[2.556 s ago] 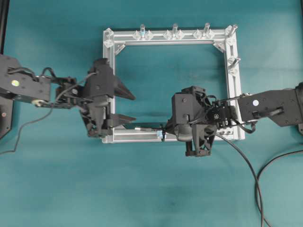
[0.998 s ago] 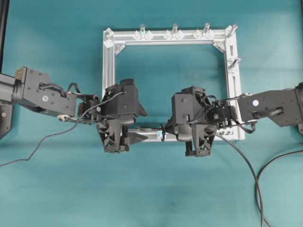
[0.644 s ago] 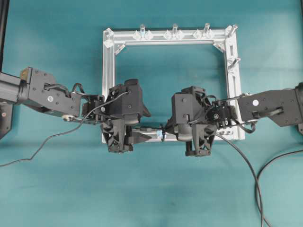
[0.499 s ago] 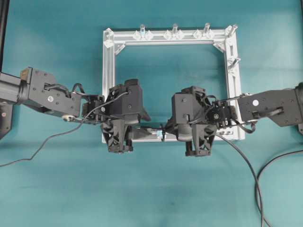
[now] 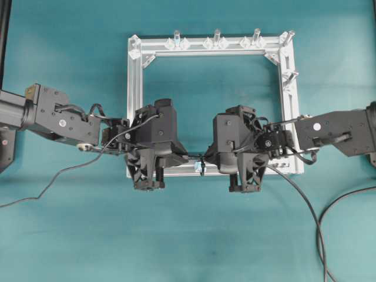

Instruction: Insert the wire through the string loop located in the center.

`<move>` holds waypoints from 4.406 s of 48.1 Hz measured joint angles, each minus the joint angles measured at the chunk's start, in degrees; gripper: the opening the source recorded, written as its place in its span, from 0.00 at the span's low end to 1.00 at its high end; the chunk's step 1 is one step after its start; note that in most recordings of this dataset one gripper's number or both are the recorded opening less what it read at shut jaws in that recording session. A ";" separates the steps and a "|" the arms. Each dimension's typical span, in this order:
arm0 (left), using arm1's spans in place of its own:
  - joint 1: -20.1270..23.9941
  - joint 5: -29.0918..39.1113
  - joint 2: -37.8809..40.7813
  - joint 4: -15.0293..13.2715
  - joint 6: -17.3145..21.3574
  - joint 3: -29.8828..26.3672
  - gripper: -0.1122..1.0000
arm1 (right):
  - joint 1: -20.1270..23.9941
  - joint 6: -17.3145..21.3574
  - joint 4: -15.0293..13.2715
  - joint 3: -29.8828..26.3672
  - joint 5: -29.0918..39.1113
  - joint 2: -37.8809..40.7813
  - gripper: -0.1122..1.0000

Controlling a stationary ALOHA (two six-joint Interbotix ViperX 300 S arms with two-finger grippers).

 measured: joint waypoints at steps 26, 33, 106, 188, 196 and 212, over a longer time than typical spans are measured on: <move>0.00 0.00 0.09 0.00 0.00 0.09 0.25 | -0.09 -0.18 -0.09 0.62 -1.41 0.00 0.17; 0.00 0.00 0.09 0.00 0.00 0.00 0.25 | 0.00 -0.35 -0.09 0.79 -2.29 0.00 0.17; -0.53 1.23 -4.31 0.00 -0.79 6.06 0.22 | 1.85 1.14 -0.09 0.70 2.29 -0.79 0.76; -0.62 10.72 -26.89 0.00 -7.21 24.17 0.22 | 1.85 1.14 -0.09 0.79 2.55 -0.79 0.76; -0.62 10.81 -26.81 0.00 -7.29 25.84 0.22 | 1.85 1.14 -0.09 0.79 2.55 -0.79 0.76; -0.62 10.37 -25.84 -0.09 -7.29 27.95 0.22 | 1.76 1.14 0.00 0.79 2.55 -0.79 0.76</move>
